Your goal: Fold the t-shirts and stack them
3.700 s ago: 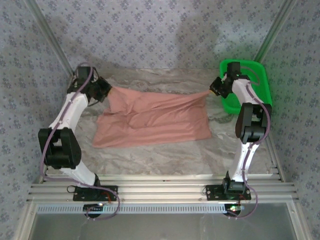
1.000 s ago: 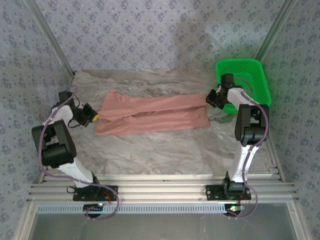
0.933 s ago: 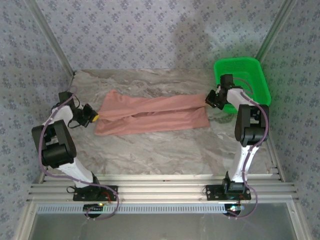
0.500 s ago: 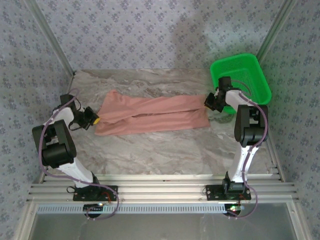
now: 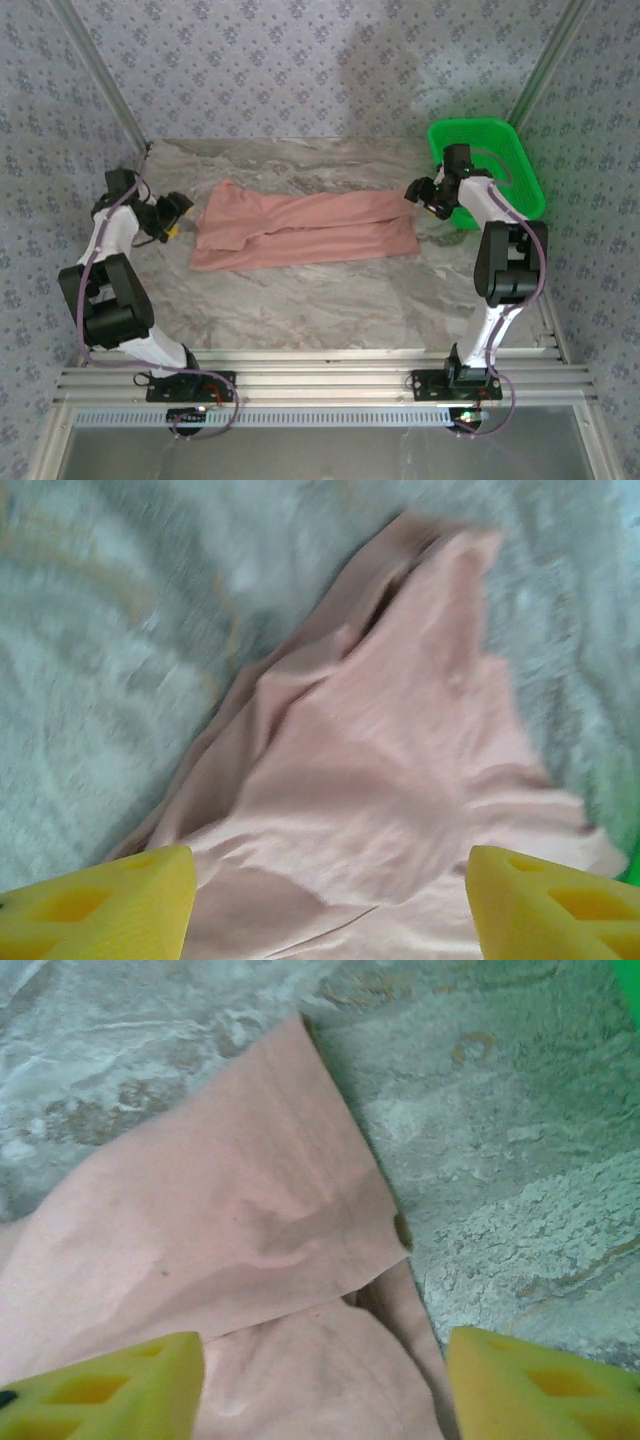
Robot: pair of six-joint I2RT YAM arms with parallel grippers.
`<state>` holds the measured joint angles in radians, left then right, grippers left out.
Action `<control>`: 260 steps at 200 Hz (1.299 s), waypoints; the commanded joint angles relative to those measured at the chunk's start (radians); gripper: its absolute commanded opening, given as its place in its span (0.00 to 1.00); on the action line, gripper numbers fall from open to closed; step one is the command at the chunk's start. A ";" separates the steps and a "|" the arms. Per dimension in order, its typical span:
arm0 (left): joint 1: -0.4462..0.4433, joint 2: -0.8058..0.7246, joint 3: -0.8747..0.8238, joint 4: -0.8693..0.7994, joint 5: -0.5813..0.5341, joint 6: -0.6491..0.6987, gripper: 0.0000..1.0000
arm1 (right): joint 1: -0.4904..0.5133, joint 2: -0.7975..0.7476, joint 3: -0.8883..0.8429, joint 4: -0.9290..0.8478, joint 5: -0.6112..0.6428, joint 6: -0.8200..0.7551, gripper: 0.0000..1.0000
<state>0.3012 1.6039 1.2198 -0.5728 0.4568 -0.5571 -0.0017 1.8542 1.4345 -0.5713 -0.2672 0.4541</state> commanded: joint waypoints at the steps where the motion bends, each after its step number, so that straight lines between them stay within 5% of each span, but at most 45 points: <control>1: -0.003 0.041 0.093 -0.045 -0.003 0.052 0.73 | 0.016 -0.063 0.069 -0.069 -0.020 -0.051 0.74; 50: -0.110 0.284 0.275 -0.098 -0.054 0.137 0.72 | 0.132 -0.035 0.146 -0.195 -0.055 -0.126 0.80; 121: -0.171 0.440 0.349 -0.131 -0.183 0.161 0.69 | 0.248 0.045 0.015 -0.136 0.020 -0.089 0.76; 211: -0.234 0.629 0.534 -0.257 -0.328 0.219 0.48 | 0.327 0.167 -0.040 -0.134 0.104 -0.044 0.53; 260: -0.256 0.723 0.687 -0.313 -0.348 0.277 0.47 | 0.412 0.114 -0.216 -0.101 0.084 0.097 0.43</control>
<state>0.0582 2.2658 1.8400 -0.8204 0.1406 -0.3309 0.3595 1.9621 1.3220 -0.6312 -0.1707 0.4519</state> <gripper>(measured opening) 0.468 0.441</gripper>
